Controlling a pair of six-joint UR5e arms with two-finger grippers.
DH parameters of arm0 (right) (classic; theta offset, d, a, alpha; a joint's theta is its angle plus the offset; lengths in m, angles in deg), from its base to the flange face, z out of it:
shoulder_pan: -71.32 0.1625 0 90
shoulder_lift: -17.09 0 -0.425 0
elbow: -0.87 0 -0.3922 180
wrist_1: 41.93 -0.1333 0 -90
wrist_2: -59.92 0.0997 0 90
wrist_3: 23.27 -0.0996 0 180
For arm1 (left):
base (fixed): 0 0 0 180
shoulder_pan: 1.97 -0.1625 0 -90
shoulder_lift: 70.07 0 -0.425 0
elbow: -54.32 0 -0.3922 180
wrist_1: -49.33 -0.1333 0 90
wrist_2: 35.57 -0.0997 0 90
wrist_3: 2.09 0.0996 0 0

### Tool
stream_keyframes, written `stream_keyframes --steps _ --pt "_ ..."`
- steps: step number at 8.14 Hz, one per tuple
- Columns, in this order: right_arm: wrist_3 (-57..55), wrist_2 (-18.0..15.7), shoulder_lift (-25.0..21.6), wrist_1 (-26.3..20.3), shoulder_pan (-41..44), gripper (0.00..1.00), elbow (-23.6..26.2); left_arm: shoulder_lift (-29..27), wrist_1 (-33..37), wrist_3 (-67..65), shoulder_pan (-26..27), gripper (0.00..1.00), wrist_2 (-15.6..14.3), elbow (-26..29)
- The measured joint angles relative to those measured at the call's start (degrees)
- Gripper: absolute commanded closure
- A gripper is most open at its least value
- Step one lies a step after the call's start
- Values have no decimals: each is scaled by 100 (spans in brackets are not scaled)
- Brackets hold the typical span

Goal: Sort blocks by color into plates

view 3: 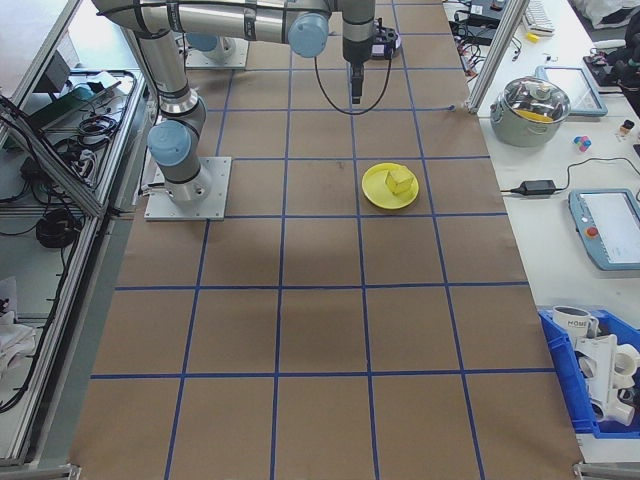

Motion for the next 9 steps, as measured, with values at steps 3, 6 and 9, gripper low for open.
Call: stream_keyframes --steps 3,6,9 --pt "-468 136 -323 -383 449 0 24 -165 -195 10 -28 0 4 2" --pt "-550 90 -350 -407 493 0 28 -420 -343 0 -62 0 -5 42" --pt "-483 70 -345 -396 496 0 36 -563 -355 -11 -62 0 -8 49"
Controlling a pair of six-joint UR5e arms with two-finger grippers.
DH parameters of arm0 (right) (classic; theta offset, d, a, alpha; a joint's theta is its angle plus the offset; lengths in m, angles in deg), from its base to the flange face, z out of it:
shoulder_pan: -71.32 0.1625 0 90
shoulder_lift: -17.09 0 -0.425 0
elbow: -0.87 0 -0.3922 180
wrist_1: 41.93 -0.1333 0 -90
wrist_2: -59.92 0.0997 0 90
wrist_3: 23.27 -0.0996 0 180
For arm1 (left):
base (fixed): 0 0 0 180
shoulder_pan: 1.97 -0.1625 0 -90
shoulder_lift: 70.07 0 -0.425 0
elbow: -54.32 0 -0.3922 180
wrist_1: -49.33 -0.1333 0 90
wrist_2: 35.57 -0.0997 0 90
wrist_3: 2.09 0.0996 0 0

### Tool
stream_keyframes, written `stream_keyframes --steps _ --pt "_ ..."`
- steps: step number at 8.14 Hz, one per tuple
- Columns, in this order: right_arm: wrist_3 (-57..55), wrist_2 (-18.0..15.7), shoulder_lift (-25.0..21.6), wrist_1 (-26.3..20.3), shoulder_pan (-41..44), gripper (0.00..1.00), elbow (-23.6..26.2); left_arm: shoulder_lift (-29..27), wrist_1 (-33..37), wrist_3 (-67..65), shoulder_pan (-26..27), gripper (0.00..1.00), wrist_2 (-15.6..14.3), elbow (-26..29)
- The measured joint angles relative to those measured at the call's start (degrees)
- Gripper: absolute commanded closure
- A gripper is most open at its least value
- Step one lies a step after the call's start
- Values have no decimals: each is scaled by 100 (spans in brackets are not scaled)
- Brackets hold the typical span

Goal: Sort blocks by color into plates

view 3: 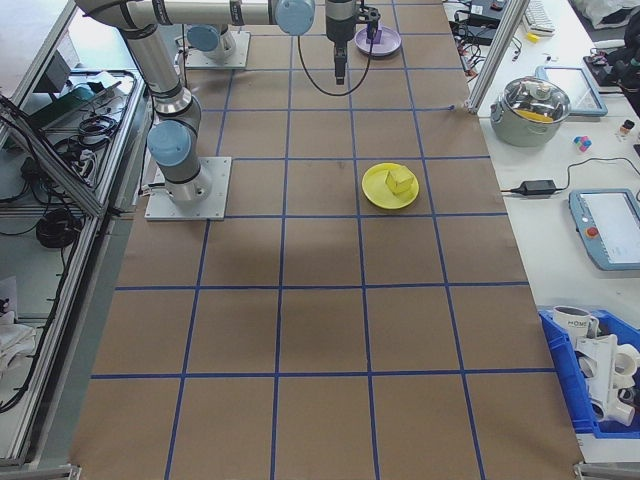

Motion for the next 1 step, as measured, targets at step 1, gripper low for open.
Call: stream_keyframes --steps 1 --pt "10 3 0 1 0 0 1 -6 0 -1 0 0 4 0"
